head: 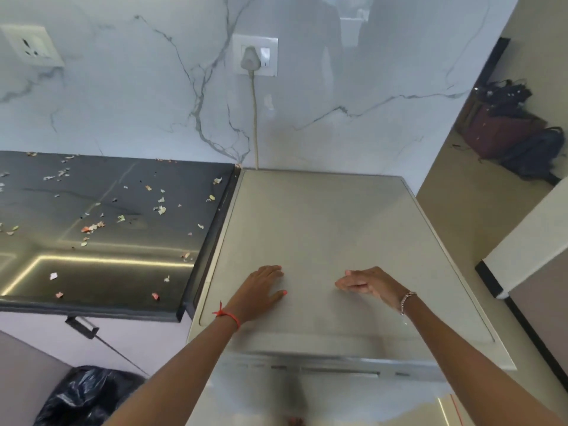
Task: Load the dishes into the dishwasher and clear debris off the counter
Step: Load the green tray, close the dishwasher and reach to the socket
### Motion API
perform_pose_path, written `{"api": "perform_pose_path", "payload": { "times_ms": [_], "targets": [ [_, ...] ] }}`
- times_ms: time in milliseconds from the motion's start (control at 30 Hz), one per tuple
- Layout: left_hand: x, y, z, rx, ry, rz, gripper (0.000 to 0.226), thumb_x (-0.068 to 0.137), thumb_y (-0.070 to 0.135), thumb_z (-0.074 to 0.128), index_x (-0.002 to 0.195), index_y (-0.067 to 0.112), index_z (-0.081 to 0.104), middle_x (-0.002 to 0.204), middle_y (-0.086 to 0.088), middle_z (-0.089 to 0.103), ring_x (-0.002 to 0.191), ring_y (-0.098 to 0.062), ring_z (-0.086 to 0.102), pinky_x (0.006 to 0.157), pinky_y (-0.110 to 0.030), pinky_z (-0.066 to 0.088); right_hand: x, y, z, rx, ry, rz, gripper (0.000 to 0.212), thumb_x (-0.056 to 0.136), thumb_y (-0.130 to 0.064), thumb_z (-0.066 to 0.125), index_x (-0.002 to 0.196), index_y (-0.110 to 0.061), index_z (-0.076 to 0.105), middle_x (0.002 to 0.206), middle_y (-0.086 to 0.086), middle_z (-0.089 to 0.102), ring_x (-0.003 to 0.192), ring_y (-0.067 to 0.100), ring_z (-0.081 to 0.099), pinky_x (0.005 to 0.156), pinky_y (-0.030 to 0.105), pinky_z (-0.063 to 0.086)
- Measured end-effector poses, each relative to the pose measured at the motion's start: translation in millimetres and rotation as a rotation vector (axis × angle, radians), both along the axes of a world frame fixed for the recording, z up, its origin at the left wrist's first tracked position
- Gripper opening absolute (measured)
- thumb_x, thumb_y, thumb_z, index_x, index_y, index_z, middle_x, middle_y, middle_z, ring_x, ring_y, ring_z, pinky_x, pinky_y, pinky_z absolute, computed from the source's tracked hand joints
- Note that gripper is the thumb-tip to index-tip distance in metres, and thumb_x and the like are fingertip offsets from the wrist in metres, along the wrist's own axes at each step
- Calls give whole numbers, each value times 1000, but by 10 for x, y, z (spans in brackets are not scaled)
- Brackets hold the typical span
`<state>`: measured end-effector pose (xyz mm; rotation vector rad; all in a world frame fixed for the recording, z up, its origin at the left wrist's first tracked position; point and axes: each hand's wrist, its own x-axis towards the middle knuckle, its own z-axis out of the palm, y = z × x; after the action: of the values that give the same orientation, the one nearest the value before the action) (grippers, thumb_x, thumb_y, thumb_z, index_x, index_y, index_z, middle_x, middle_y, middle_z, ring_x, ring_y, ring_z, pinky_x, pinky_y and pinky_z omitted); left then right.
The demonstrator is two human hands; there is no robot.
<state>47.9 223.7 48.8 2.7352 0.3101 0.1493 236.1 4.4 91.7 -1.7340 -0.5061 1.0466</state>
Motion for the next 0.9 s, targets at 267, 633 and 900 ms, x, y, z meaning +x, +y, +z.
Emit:
{"api": "perform_pose_path", "payload": {
  "times_ms": [267, 633, 900],
  "targets": [
    [544, 891, 298, 34, 2, 165, 49, 94, 37, 48, 133, 8, 47, 143, -6, 42, 135, -19, 33, 111, -27, 22, 601, 1179, 395, -9, -207, 71, 9, 84, -11, 65, 84, -3, 69, 68, 3, 71, 64, 11, 67, 70, 25, 53],
    [1197, 1808, 354, -15, 40, 204, 49, 95, 26, 50, 138, 5, 38, 147, -7, 33, 139, -18, 24, 112, -23, 15, 1050, 2634, 1153, 38, -963, 142, 20, 86, -14, 60, 84, 3, 72, 76, 14, 70, 67, 19, 61, 64, 16, 44],
    [1682, 2358, 194, -123, 155, 207, 56, 95, 25, 50, 140, 0, 28, 152, -12, 19, 143, -21, 14, 113, -22, 7, 1408, 3464, 1558, 153, -1272, 43, 25, 91, -13, 51, 111, -2, 62, 118, 10, 61, 108, 25, 58, 92, 35, 47]
  ]
}}
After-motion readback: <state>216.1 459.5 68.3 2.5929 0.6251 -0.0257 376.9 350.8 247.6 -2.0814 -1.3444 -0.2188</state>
